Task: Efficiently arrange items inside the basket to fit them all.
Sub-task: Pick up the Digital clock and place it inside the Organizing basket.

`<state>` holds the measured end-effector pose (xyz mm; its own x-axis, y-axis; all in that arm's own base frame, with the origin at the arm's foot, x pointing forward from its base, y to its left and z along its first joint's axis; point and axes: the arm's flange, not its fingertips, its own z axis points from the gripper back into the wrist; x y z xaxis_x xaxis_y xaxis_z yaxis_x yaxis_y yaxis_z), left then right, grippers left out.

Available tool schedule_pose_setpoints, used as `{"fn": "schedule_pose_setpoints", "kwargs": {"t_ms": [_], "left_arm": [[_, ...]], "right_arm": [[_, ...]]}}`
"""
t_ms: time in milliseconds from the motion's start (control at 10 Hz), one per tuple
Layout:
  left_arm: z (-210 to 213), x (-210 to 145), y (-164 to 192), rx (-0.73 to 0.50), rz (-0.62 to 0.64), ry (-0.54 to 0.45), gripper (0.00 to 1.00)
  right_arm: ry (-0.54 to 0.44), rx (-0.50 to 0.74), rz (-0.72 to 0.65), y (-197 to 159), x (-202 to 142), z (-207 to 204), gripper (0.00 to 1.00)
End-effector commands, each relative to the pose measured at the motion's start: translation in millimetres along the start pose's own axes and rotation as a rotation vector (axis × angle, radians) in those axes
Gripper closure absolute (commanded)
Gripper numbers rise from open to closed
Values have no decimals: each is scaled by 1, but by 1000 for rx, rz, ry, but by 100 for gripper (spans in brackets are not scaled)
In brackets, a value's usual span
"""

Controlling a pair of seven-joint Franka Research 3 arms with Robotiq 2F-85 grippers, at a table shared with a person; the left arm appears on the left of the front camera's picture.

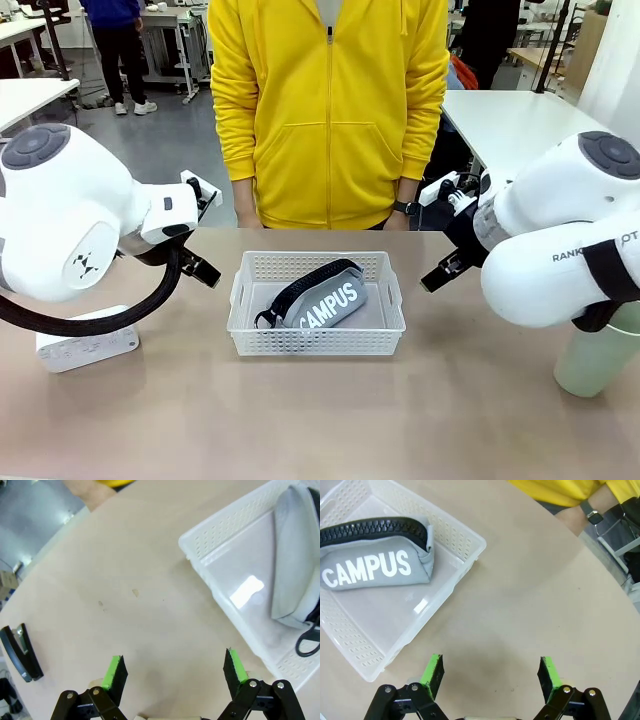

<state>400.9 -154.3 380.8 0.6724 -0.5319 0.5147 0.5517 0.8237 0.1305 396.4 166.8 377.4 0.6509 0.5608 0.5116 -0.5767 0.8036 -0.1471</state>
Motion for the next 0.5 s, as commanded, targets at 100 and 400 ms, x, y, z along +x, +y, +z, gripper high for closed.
{"fn": "schedule_pose_setpoints", "kwargs": {"t_ms": [100, 400], "left_arm": [[79, -13, 18, -106, 125, 30, 0], [154, -38, 51, -385, 358, -98, 0]], "right_arm": [[56, 159, -136, -26, 4, 65, 0], [53, 443, -501, -73, -24, 142, 0]]}}
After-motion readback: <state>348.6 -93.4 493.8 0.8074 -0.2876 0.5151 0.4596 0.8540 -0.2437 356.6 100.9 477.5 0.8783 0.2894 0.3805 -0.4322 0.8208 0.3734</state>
